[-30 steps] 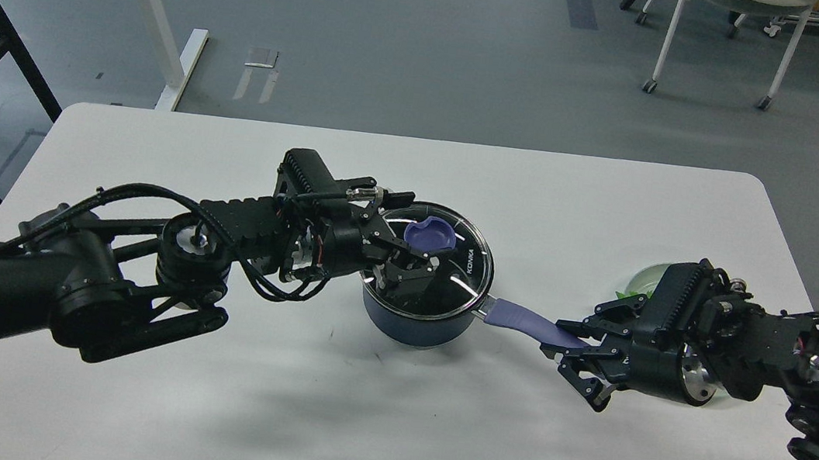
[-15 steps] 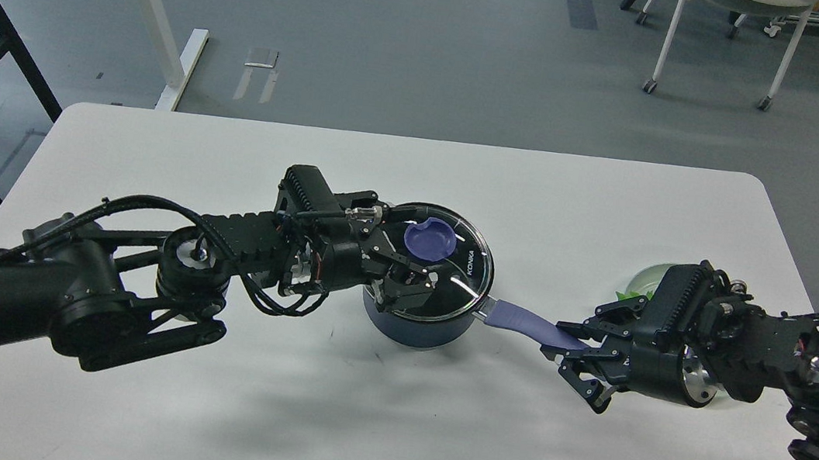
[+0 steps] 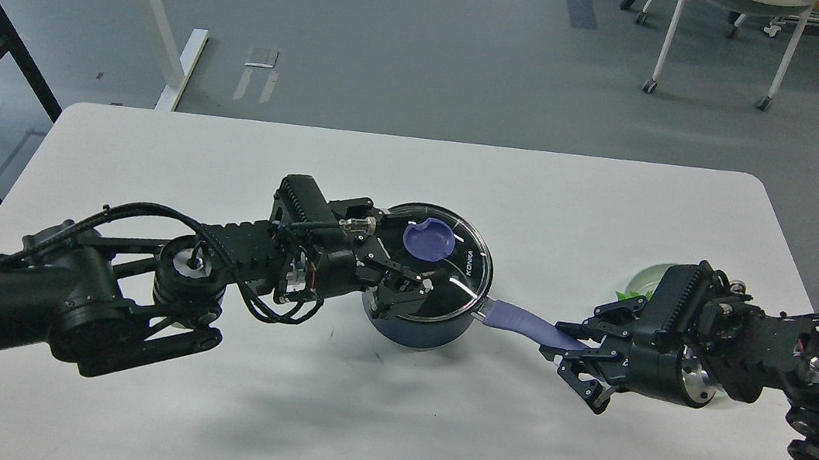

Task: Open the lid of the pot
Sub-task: 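Close the left gripper on the lid knob, then lift the glass lid off the pan and carry it toward the left arm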

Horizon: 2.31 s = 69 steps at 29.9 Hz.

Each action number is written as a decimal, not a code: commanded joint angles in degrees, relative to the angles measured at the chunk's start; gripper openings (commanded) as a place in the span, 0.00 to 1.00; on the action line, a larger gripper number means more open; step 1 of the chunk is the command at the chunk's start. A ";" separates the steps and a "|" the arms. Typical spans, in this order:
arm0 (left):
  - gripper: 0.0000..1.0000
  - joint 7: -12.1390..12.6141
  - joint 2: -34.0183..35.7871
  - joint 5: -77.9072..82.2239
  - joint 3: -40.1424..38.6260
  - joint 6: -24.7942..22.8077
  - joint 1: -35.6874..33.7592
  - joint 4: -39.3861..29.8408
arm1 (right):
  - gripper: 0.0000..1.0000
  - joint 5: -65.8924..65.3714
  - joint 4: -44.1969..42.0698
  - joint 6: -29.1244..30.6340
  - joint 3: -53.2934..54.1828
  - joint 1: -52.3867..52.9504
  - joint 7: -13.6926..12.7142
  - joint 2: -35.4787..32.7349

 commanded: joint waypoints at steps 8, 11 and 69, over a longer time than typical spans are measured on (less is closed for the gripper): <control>0.93 -0.17 -1.30 -0.63 0.00 0.22 -0.43 1.21 | 0.17 0.00 0.01 0.02 0.00 -0.08 0.00 -0.17; 0.92 -0.17 -2.27 -0.63 0.00 0.92 -0.25 1.74 | 0.17 0.00 0.01 0.02 0.00 -0.08 0.00 -0.35; 0.58 -5.45 30.60 -10.47 0.09 9.53 15.03 -2.74 | 0.17 0.00 0.19 -0.24 0.09 -0.17 0.09 -2.99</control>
